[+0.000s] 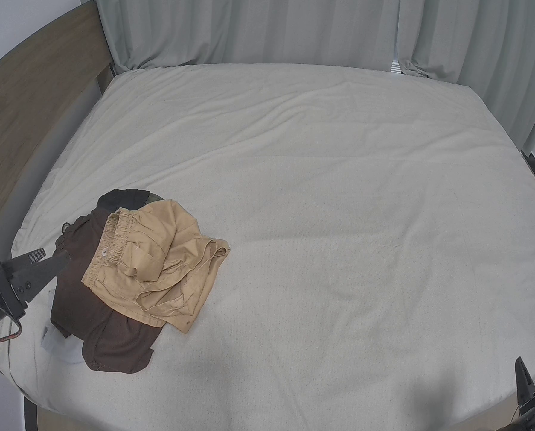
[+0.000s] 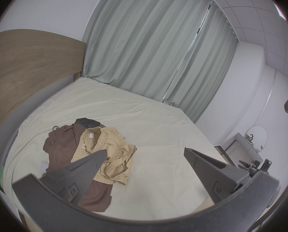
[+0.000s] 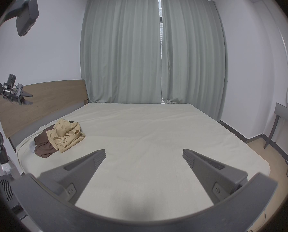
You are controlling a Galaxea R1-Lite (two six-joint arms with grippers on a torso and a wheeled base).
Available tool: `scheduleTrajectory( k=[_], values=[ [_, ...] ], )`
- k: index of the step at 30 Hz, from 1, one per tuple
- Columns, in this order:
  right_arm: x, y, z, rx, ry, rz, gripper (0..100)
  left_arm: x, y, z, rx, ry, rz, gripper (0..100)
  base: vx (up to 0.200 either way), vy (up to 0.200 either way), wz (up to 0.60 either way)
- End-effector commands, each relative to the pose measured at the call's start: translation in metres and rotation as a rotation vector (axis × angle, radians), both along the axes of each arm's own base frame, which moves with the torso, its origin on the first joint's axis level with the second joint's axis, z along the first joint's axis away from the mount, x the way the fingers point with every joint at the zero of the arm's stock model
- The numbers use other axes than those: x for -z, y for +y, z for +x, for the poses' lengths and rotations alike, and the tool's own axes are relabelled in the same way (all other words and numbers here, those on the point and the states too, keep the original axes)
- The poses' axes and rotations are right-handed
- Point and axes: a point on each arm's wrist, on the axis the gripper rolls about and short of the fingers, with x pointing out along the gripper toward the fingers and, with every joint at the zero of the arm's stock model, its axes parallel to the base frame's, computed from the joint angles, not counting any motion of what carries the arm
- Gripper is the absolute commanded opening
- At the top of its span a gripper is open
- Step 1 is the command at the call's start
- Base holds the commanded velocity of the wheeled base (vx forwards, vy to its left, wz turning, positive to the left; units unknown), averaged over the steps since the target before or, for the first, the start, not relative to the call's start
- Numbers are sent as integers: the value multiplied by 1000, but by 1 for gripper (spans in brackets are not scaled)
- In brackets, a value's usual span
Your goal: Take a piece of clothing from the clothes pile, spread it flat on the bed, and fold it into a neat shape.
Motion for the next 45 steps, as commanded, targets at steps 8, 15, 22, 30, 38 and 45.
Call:
scheduleTrajectory(
  k=[8,15,22,30,38,45],
  values=[
    [5,0,0,0,1,0,100,10,12,36,50,85,-24,100,0,0,0],
    [5,0,0,0,1,0,100,11,18,65,60,120,-27,100,0,0,0],
    [5,0,0,0,1,0,100,22,22,88,68,123,1,100,0,0,0],
    [5,0,0,0,1,0,100,32,28,119,73,150,7,100,0,0,0],
    [5,0,0,0,1,0,100,39,35,147,78,166,23,100,0,0,0],
    [5,0,0,0,1,0,100,49,39,170,91,183,35,100,0,0,0]
  ],
)
